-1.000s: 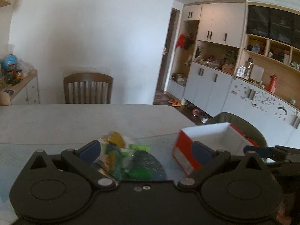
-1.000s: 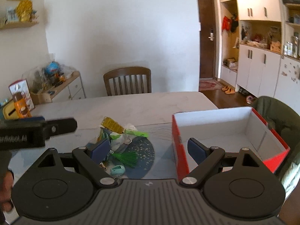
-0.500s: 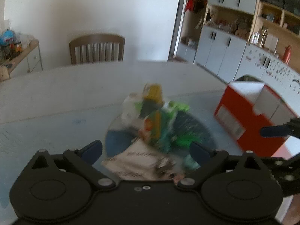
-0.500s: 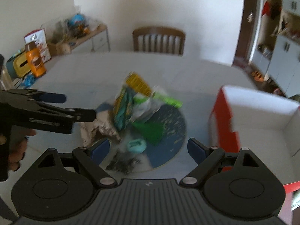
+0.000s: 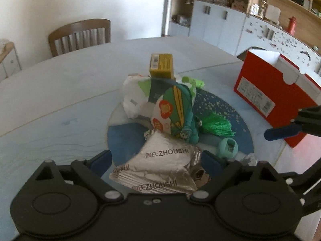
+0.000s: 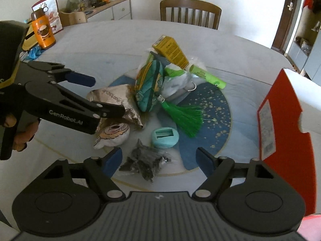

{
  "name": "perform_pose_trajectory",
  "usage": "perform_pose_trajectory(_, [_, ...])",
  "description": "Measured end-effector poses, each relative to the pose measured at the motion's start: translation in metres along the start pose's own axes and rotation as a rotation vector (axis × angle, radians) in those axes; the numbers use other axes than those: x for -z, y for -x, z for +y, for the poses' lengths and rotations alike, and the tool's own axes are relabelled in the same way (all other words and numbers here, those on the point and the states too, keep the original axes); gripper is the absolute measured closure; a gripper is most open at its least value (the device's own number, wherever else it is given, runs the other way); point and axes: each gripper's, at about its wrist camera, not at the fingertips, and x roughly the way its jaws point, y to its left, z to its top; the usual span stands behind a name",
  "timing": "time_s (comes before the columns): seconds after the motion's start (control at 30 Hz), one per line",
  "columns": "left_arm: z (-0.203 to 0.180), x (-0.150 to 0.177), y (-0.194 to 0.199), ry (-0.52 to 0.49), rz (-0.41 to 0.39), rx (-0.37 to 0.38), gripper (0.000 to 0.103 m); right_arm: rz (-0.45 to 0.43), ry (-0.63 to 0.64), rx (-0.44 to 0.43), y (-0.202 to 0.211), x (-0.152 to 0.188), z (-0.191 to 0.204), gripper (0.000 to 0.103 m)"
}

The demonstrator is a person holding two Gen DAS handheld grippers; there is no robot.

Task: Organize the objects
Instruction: 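Move both tools toward the pile of items on the blue mat, then grasp the silver ZHOUSHI bag with left tool while right tool grasps black plastic bag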

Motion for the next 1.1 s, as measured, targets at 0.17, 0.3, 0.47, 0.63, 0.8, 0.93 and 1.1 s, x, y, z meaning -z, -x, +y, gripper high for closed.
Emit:
perform_pose_trajectory(0.17, [0.000, 0.003, -0.007, -0.023, 0.027, 0.044, 0.023, 0.041, -0.021, -0.027, -0.012, 0.002, 0.001, 0.038])
perform_pose_trajectory(0.3, [-0.001, 0.003, -0.005, -0.030, 0.021, 0.054, 0.029, 0.059, -0.025, -0.041, -0.017, 0.002, 0.003, 0.051])
perform_pose_trajectory(0.47, [0.000, 0.003, -0.002, -0.024, 0.019, 0.043, 0.037, 0.070, -0.029, -0.052, -0.020, 0.002, 0.006, 0.060])
perform_pose_trajectory(0.63, [0.005, 0.006, 0.001, 0.020, 0.023, 0.061, 0.048, 0.066, -0.047, -0.062, -0.019, 0.002, 0.004, 0.068])
perform_pose_trajectory(0.8, [0.004, 0.009, 0.007, 0.036, 0.019, 0.054, 0.050, 0.064, -0.054, -0.062, -0.014, 0.004, 0.003, 0.070])
perform_pose_trajectory(0.93, [0.010, 0.009, 0.017, 0.086, 0.003, 0.044, 0.050, 0.044, -0.069, -0.052, -0.003, 0.004, -0.004, 0.070])
perform_pose_trajectory(1.1, [0.017, 0.003, 0.040, 0.134, -0.041, 0.040, 0.051, 0.004, -0.108, -0.041, 0.018, 0.000, -0.016, 0.070])
